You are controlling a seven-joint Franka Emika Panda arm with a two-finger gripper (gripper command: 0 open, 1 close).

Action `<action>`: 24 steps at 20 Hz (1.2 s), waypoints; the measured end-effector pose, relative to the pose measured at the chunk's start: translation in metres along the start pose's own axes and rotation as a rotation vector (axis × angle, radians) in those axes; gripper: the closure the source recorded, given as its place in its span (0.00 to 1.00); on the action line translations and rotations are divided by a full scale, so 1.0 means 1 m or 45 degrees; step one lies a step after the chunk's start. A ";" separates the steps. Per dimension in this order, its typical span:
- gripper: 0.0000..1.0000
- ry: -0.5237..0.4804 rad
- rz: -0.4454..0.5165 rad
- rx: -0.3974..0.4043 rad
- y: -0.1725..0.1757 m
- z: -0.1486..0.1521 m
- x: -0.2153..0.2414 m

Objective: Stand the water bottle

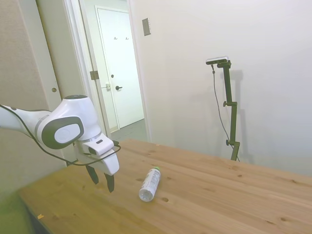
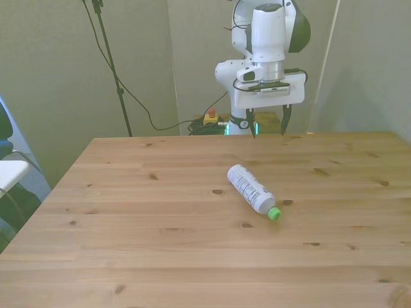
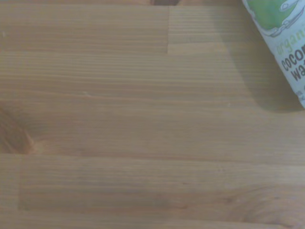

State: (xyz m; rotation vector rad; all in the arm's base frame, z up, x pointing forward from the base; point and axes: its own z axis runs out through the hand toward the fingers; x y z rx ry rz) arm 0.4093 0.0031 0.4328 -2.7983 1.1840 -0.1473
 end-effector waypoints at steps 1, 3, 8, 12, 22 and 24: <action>0.00 0.001 -0.002 -0.002 0.000 0.000 0.000; 0.00 0.023 -0.025 -0.020 -0.001 0.000 0.002; 0.00 0.158 -0.032 -0.021 -0.027 -0.011 0.041; 0.00 0.227 -0.044 -0.006 -0.066 -0.013 0.094; 0.00 0.255 -0.160 -0.029 -0.143 0.031 0.141; 0.00 0.254 -0.162 -0.041 -0.148 0.045 0.149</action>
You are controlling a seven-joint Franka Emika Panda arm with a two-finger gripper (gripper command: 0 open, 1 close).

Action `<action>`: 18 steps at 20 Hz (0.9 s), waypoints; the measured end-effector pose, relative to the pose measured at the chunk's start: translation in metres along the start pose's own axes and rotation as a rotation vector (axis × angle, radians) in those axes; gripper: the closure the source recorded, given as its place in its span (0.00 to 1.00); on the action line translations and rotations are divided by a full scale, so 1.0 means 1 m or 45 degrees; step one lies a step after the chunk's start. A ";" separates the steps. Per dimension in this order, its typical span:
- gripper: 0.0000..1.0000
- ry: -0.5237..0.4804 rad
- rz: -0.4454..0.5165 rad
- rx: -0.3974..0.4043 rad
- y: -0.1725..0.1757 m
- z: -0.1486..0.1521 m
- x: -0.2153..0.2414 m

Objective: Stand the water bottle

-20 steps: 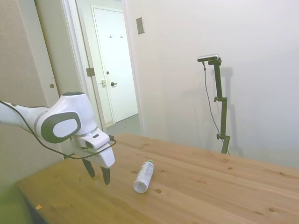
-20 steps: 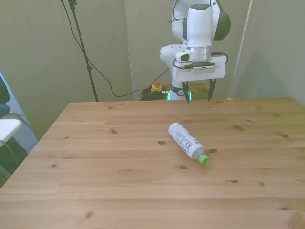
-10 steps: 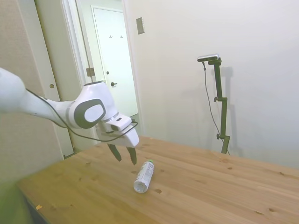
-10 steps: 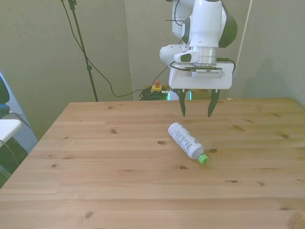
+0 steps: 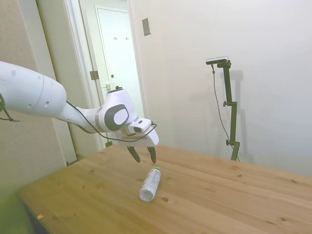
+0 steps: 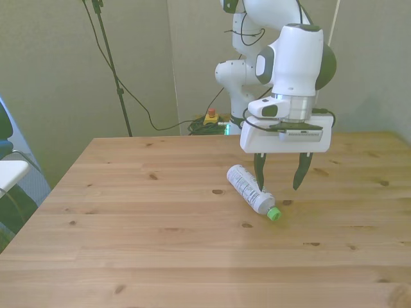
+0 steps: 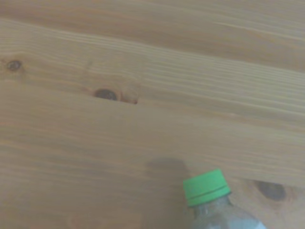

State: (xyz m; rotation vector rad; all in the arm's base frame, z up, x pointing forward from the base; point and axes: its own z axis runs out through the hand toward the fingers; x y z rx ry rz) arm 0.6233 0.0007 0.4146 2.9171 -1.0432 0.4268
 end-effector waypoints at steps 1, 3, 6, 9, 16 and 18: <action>0.00 0.007 -0.002 -0.014 -0.002 0.008 0.002; 0.00 0.019 0.007 -0.033 -0.005 0.024 0.005; 0.00 0.023 0.015 -0.054 -0.010 0.043 0.008; 1.00 0.030 0.023 -0.072 -0.014 0.053 0.011; 1.00 0.035 0.040 -0.080 -0.015 0.059 0.018; 1.00 0.028 0.040 -0.086 -0.014 0.059 0.017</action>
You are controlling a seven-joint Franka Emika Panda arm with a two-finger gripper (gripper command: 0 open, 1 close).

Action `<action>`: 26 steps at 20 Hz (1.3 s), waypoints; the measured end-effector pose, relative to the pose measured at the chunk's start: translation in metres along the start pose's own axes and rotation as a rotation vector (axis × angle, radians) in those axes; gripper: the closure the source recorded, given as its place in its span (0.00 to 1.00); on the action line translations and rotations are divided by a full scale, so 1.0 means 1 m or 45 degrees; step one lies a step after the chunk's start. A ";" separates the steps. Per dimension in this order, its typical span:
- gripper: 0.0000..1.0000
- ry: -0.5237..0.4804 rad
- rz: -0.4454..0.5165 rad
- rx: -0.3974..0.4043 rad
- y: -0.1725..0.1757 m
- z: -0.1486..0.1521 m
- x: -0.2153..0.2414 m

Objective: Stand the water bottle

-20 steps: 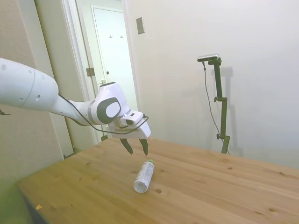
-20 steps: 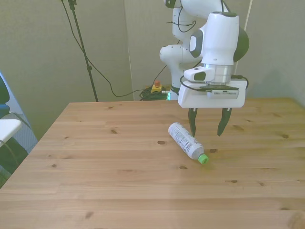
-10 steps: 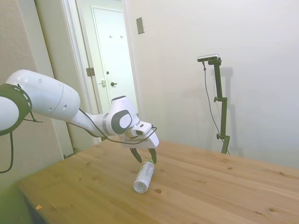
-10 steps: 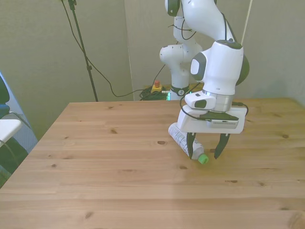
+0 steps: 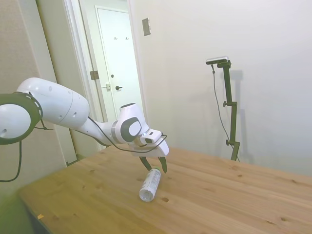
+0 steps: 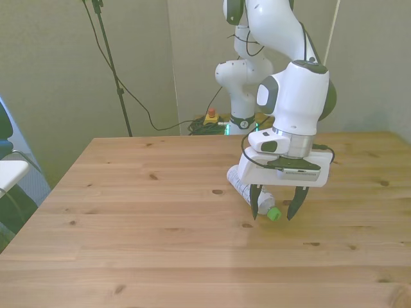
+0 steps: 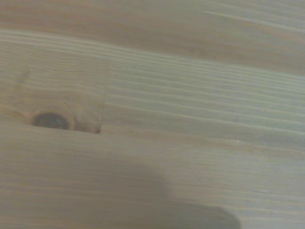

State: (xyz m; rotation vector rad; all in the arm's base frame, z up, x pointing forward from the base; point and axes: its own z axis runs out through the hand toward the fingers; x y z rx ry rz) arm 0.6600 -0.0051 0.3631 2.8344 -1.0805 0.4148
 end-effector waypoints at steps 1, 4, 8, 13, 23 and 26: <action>1.00 -0.005 0.001 -0.005 0.001 0.000 0.000; 1.00 -0.009 0.000 -0.013 0.003 0.000 0.003; 1.00 -0.027 0.004 -0.027 0.010 -0.001 0.009; 1.00 -0.048 0.002 -0.037 0.019 0.001 0.015; 1.00 -0.144 0.155 -0.040 0.034 -0.006 0.032; 1.00 -0.166 0.275 -0.003 0.025 -0.025 0.038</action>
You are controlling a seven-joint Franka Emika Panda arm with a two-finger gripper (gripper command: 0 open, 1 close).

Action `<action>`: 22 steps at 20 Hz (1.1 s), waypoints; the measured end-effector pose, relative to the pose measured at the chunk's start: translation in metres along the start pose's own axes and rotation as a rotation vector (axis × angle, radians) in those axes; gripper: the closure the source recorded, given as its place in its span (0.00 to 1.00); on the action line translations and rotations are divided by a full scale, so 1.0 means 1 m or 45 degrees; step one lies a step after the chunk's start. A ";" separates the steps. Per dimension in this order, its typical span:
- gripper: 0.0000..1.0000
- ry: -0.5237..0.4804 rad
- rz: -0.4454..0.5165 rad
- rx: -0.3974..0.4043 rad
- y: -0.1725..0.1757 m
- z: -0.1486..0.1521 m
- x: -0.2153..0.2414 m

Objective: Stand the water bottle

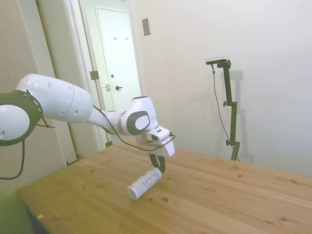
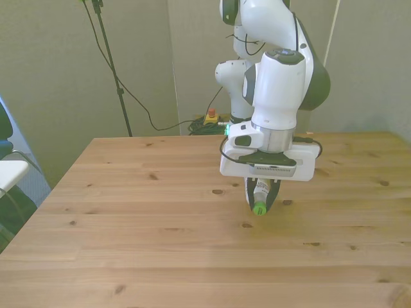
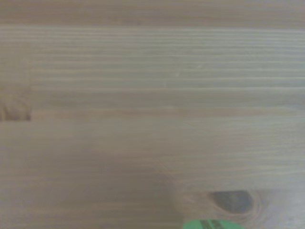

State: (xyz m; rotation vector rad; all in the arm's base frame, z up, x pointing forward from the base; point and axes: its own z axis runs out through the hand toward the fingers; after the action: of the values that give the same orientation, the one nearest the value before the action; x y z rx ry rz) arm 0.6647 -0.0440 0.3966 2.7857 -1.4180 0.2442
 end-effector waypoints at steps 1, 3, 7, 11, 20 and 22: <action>1.00 0.002 0.039 0.031 -0.005 -0.011 0.000; 1.00 0.014 0.103 0.094 -0.012 -0.038 -0.004; 1.00 0.108 0.228 0.244 -0.016 -0.100 -0.015; 1.00 0.285 0.317 0.345 -0.006 -0.116 -0.028; 1.00 0.612 0.461 0.511 0.027 -0.112 -0.019; 1.00 0.706 0.524 0.529 0.033 -0.113 -0.002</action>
State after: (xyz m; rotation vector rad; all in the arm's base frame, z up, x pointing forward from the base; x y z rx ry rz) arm 0.6219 -0.0538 0.5054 2.3248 -1.8995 1.3271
